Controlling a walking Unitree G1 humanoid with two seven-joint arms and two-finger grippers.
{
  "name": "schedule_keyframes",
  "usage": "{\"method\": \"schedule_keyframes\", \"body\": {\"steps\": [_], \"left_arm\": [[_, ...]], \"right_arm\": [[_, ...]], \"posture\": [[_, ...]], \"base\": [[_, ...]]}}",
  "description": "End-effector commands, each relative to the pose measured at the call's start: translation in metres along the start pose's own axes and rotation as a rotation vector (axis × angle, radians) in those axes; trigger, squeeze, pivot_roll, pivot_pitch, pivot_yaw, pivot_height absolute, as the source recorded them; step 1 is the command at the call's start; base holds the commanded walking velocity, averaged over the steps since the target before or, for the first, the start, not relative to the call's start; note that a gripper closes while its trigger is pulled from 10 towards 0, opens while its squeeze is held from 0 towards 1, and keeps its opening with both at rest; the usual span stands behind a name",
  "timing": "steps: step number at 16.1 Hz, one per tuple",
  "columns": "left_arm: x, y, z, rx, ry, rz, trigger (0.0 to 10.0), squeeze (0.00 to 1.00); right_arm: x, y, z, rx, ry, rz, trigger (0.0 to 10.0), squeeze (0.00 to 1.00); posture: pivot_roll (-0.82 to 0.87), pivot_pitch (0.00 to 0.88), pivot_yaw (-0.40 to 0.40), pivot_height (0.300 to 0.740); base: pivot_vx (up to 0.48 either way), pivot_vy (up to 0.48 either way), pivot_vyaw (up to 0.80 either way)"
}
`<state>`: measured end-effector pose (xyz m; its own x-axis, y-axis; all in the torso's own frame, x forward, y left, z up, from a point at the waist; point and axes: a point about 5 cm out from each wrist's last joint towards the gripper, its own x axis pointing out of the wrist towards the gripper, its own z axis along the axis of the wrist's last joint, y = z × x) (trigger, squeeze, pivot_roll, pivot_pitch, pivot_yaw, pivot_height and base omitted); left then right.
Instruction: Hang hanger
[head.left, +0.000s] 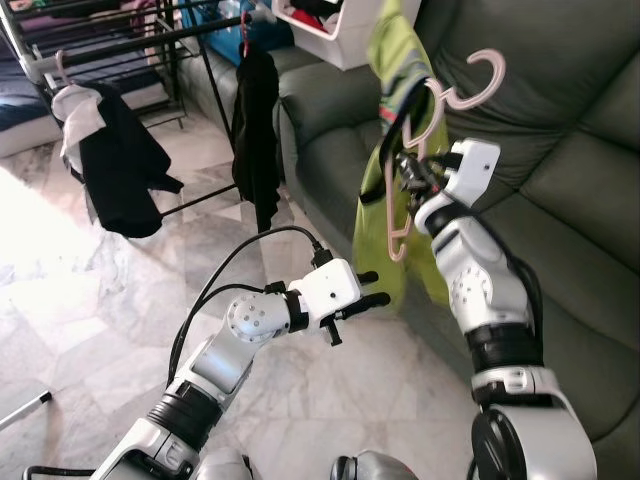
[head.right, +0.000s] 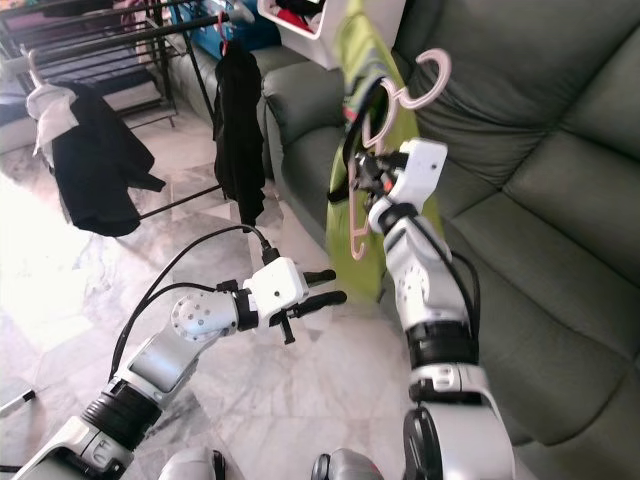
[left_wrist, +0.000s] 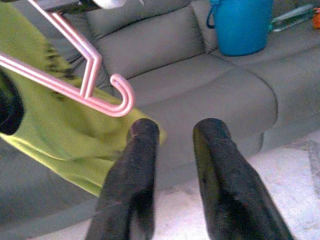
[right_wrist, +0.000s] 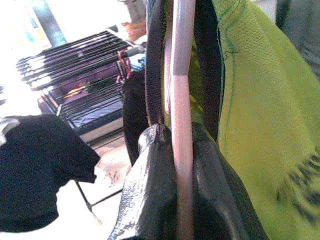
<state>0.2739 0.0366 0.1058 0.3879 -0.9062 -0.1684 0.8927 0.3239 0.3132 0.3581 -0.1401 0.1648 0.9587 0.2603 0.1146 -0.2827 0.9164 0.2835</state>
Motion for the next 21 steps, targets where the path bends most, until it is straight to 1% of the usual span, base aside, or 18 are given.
{"method": "schedule_keyframes", "body": {"steps": [1,2,3,4,6,7,8,9,10,11,12,13,14,15,17,19,20,21], "left_arm": [[0.0,-0.002,-0.001,-0.02,-0.001,-0.009,10.0,1.0],[0.0,-0.001,-0.001,-0.014,-0.004,-0.005,10.0,1.0],[-0.004,0.003,-0.001,-0.01,-0.005,0.016,10.0,1.0],[-0.008,0.006,-0.002,-0.011,-0.004,0.034,10.0,1.0],[-0.024,0.018,-0.007,-0.012,0.01,0.103,10.0,1.0],[-0.035,0.028,-0.009,-0.015,0.009,0.176,10.0,1.0],[-0.043,0.036,-0.01,-0.015,0.007,0.228,10.0,1.0],[-0.048,0.042,-0.01,-0.014,0.004,0.269,10.0,1.0],[-0.054,0.049,-0.009,-0.013,-0.007,0.326,10.0,1.0],[-0.061,0.056,-0.008,-0.013,-0.025,0.38,10.0,1.0],[-0.067,0.061,-0.007,-0.009,-0.031,0.411,10.0,1.0],[-0.07,0.062,-0.007,0.006,-0.024,0.413,10.0,1.0],[-0.073,0.061,-0.008,0.03,-0.009,0.4,10.0,1.0],[-0.075,0.061,-0.009,0.044,0.001,0.393,10.0,1.0],[-0.081,0.063,-0.011,0.071,0.02,0.392,10.0,1.0],[-0.085,0.068,-0.008,0.122,0.026,0.403,10.0,1.0],[-0.086,0.069,-0.007,0.131,0.028,0.402,10.0,1.0],[-0.088,0.072,-0.004,0.167,0.037,0.393,10.0,1.0]], "right_arm": [[0.001,0.01,0.015,-0.059,-0.08,0.064,10.0,0.0],[-0.001,0.013,0.014,-0.112,-0.087,0.096,10.0,0.0],[-0.008,0.015,0.01,-0.207,-0.082,0.146,10.0,0.0],[-0.012,0.014,0.008,-0.244,-0.078,0.163,10.0,0.0],[-0.025,0.005,0.001,-0.348,-0.055,0.177,10.0,0.0],[-0.034,-0.003,-0.004,-0.369,-0.036,0.171,10.0,0.0],[-0.041,-0.01,-0.007,-0.451,-0.026,0.155,10.0,0.0],[-0.046,-0.013,-0.011,-0.487,-0.017,0.164,10.0,0.0],[-0.052,-0.016,-0.014,-0.503,-0.008,0.175,10.0,0.0],[-0.061,-0.019,-0.019,-0.555,-0.003,0.207,10.0,0.0],[-0.068,-0.02,-0.025,-0.597,0.026,0.251,10.0,0.0],[-0.072,-0.021,-0.029,-0.597,0.052,0.293,10.0,0.0],[-0.076,-0.024,-0.031,-0.625,0.068,0.313,10.0,0.0],[-0.077,-0.027,-0.031,-0.632,0.071,0.311,10.0,0.0],[-0.077,-0.041,-0.028,-0.666,0.067,0.288,10.0,0.0],[-0.081,-0.046,-0.028,-0.722,0.063,0.33,10.0,0.0],[-0.082,-0.047,-0.029,-0.723,0.069,0.331,10.0,0.0],[-0.083,-0.052,-0.029,-0.706,0.09,0.335,10.0,0.0]], "posture": [[-0.09,0.031,-0.063,0.74],[-0.09,0.031,-0.063,0.74],[-0.09,0.031,-0.063,0.74],[-0.09,0.035,-0.061,0.74],[-0.08,0.036,-0.061,0.74],[-0.08,0.034,-0.06,0.74],[-0.08,0.034,-0.06,0.74],[-0.08,0.033,-0.059,0.74],[-0.08,0.033,-0.058,0.74],[-0.08,0.033,-0.057,0.74],[-0.08,0.033,-0.057,0.74],[-0.08,0.034,-0.058,0.74],[-0.08,0.035,-0.06,0.74],[-0.08,0.035,-0.062,0.74],[-0.08,0.034,-0.064,0.74],[-0.08,0.033,-0.067,0.74],[-0.08,0.033,-0.067,0.74],[-0.07,0.033,-0.069,0.74]], "base": [[0.0,0.0,0.0],[0.0,0.0,0.0],[0.0,0.0,0.0],[0.0,0.0,0.0],[0.0,0.0,0.0],[0.0,0.0,0.0],[0.0,0.0,0.0],[0.0,0.0,0.0],[0.0,0.0,0.0],[0.0,0.0,0.0],[0.0,0.0,0.0],[0.0,0.0,0.0],[0.0,0.0,0.0],[0.0,0.0,0.0],[0.0,0.0,0.0],[0.0,0.0,0.0],[0.0,0.0,0.0],[0.0,0.0,0.0]]}}
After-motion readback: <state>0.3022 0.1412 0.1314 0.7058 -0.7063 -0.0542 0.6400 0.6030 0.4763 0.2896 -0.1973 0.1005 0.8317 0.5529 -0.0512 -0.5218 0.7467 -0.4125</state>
